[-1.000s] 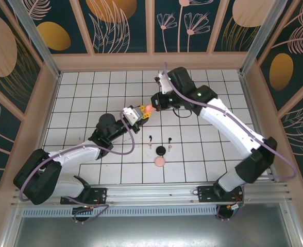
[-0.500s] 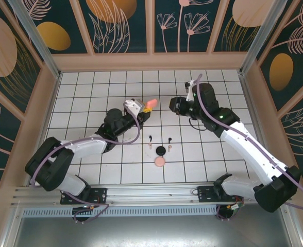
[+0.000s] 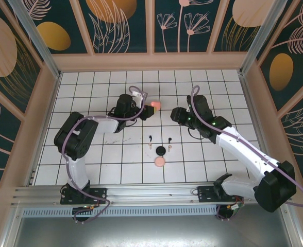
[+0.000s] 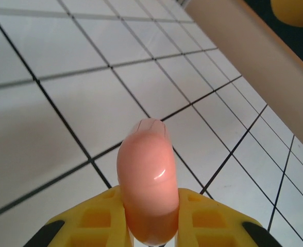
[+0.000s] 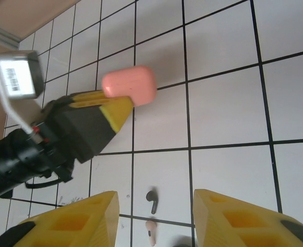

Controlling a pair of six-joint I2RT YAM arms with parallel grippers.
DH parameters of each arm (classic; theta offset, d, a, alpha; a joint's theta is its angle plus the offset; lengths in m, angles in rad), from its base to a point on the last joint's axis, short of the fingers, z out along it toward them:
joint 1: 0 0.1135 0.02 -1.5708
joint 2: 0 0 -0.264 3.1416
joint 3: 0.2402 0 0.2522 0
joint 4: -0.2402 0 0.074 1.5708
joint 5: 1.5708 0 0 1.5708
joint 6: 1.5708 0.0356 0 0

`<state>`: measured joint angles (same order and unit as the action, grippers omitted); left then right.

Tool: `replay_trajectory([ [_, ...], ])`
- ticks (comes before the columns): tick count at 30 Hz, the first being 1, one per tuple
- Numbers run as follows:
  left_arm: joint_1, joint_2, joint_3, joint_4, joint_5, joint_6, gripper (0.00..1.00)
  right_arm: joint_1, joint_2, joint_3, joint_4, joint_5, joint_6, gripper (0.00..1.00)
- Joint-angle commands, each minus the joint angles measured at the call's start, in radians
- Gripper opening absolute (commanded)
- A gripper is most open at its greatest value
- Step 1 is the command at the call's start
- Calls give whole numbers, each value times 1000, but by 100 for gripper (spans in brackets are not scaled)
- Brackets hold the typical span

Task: Insert wireless bluetooth earbuds into charging case

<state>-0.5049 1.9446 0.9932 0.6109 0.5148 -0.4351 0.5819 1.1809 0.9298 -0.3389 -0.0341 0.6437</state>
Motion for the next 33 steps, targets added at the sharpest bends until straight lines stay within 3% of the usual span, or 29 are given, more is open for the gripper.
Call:
replay_trajectory([
  [1,8,66,88,-82,130,-85,0,0,5,-13,46,30,25,43],
  [6,25,137,142,-135,131,-114,1,2,15,-7,50,28,24,43],
  [16,64,241,240,-263,73,-143,16,12,24,6,43,31,23,44],
  [23,95,255,278,-359,29,-108,38,24,22,30,26,40,20,49],
  [33,180,205,274,-444,16,-50,50,42,37,58,-1,45,13,55],
])
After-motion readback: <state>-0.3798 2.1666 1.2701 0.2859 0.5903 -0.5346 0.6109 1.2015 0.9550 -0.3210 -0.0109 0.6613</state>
